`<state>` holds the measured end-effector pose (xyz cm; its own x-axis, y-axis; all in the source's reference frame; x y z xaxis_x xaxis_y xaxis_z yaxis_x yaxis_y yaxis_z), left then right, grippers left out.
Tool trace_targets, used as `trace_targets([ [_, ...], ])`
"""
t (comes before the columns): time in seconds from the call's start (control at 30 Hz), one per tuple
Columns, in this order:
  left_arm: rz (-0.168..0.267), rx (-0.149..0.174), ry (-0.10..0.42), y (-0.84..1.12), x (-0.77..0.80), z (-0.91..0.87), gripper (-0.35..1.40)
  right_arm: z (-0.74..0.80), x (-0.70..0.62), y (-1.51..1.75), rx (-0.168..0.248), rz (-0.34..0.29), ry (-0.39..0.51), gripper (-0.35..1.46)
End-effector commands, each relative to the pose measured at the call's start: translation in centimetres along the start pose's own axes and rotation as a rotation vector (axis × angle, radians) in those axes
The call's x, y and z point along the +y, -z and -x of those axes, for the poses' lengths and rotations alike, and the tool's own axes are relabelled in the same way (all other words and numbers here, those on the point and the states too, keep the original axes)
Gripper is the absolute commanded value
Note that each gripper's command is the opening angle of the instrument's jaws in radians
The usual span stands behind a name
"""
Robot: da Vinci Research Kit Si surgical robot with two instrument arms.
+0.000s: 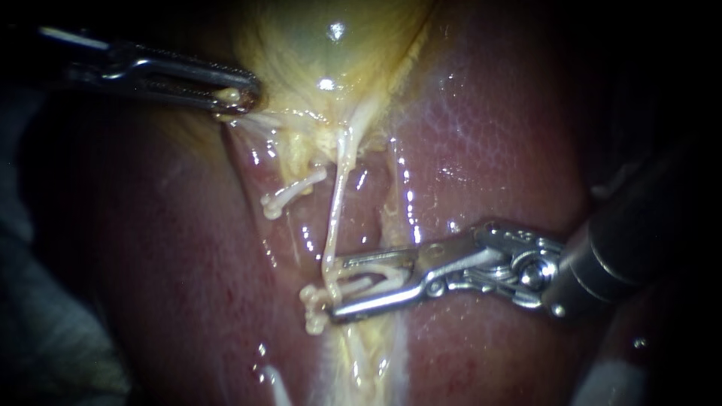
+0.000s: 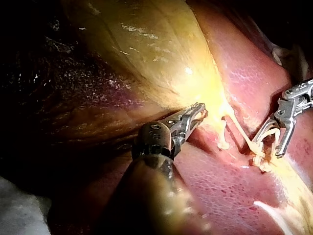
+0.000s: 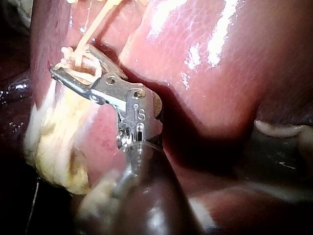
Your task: Clipping first clip right tube
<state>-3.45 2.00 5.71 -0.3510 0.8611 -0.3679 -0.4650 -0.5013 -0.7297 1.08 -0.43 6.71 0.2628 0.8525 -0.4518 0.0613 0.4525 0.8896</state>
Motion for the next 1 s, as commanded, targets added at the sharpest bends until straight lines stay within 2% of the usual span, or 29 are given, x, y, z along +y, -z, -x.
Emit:
trace_targets([
  [0.03, 0.000, 0.000, 0.000, 0.00, 0.00, 0.00, -0.35, -0.01, -0.01, 0.03, -0.001, -0.001, 0.000, 0.49],
  [0.27, 0.001, 0.000, -0.001, 0.01, 0.00, 0.00, -0.35, -0.05, -0.07, 0.26, 0.007, 0.009, -0.005, 0.49],
  [0.7, 0.001, 0.000, -0.001, 0.02, 0.00, 0.00, -0.35, -0.10, -0.15, 0.58, -0.015, 0.028, -0.011, 0.49],
  [0.9, 0.001, 0.000, -0.001, 0.02, 0.00, 0.00, -0.35, -0.08, -0.08, 0.62, -0.042, 0.052, -0.009, 0.49],
  [1.0, 0.001, 0.000, -0.001, 0.02, 0.00, 0.00, -0.35, -0.08, -0.04, 0.63, -0.042, 0.058, -0.009, 0.49],
])
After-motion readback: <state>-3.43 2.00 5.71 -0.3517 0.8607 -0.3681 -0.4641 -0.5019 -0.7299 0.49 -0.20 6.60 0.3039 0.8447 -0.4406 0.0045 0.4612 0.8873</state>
